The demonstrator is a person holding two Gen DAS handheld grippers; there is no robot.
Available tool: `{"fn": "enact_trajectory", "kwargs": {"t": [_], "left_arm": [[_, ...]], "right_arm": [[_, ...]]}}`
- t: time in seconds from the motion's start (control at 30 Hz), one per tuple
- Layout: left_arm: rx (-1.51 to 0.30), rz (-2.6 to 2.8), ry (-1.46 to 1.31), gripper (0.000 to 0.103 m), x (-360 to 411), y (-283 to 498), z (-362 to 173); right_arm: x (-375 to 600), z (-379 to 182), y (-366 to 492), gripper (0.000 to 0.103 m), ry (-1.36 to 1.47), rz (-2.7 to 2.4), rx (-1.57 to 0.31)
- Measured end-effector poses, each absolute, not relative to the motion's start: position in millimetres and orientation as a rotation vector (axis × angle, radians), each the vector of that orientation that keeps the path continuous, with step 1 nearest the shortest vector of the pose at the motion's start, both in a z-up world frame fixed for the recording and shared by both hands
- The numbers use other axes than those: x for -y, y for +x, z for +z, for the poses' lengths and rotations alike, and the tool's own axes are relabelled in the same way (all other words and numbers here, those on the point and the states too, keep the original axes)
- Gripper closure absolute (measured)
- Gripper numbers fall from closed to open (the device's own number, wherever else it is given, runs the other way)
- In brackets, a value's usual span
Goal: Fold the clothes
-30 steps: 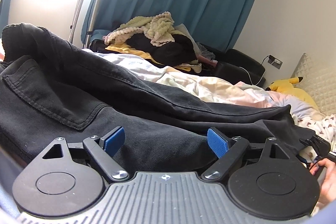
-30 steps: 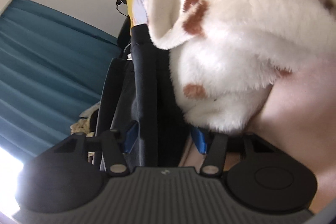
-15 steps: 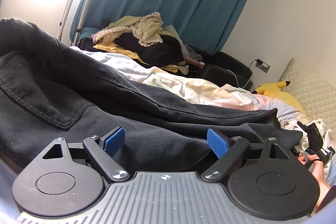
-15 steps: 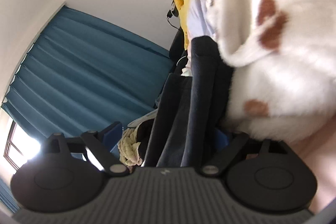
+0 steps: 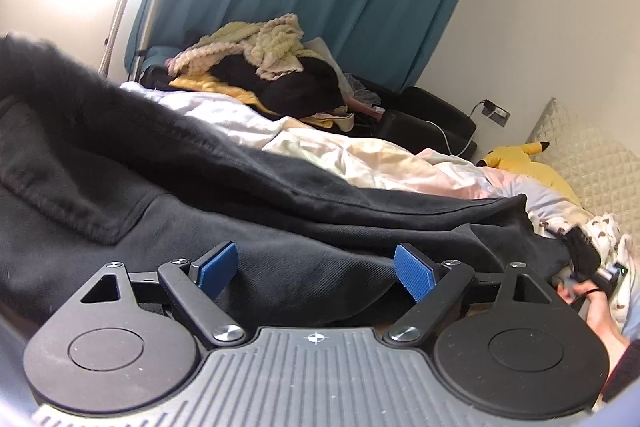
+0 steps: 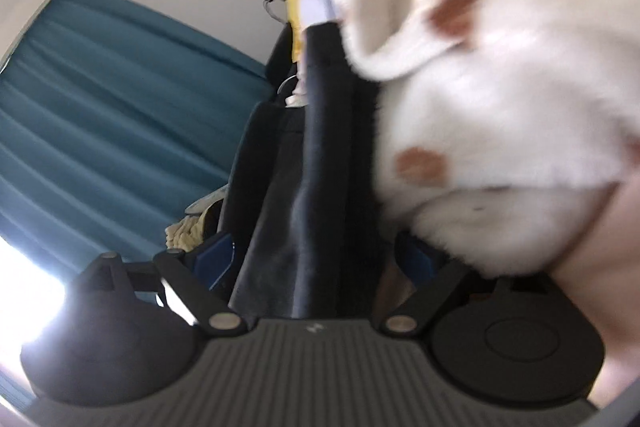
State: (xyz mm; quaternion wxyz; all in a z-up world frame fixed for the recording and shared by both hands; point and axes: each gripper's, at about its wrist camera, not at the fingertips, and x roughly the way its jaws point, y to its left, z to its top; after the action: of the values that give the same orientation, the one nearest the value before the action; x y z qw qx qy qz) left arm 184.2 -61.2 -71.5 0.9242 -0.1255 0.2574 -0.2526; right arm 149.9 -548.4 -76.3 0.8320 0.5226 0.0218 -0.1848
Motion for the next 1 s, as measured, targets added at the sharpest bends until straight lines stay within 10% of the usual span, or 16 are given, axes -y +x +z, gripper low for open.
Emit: {"fn": "enact_trajectory", "kwargs": {"t": [0.17, 0.23, 0.27, 0.5, 1.0], "left_arm": [[-0.511, -0.557, -0.22, 0.015, 70, 183, -62], [-0.506, -0.547, -0.151, 0.015, 82, 183, -56], [-0.505, -0.533, -0.096, 0.015, 91, 185, -51], [-0.518, -0.577, 0.036, 0.015, 168, 247, -17], [-0.685, -0.489, 0.168, 0.01, 254, 331, -116]], "right_arm": [[534, -51, 175, 0.017, 0.969, -0.321, -0.03], [541, -64, 168, 0.049, 1.017, -0.453, -0.097], [544, -71, 166, 0.085, 1.034, -0.529, -0.148], [527, -37, 138, 0.096, 0.969, -0.545, -0.028], [552, -55, 114, 0.095, 0.862, -0.592, -0.096]]}}
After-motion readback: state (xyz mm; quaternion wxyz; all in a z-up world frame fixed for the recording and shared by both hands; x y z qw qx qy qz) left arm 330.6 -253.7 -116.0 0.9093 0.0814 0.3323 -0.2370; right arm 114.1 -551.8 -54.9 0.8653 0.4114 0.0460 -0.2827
